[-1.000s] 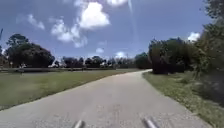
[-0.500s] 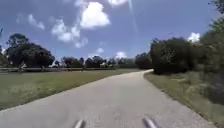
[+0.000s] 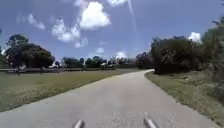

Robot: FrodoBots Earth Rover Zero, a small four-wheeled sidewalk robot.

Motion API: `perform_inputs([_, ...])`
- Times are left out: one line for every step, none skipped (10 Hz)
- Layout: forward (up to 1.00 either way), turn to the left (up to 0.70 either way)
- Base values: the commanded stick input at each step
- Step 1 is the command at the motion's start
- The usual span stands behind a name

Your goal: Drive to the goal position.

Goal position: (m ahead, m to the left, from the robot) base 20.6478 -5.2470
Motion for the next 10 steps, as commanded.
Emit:
perform_inputs([0.50, 0.00])
perform_inputs([0.50, 0.00])
perform_inputs([0.50, 0.00])
perform_inputs([0.50, 0.00])
perform_inputs([0.50, 0.00])
perform_inputs([0.50, 0.00])
perform_inputs([0.50, 0.00])
perform_inputs([0.50, 0.00])
perform_inputs([0.50, 0.00])
perform_inputs([0.50, 0.00])
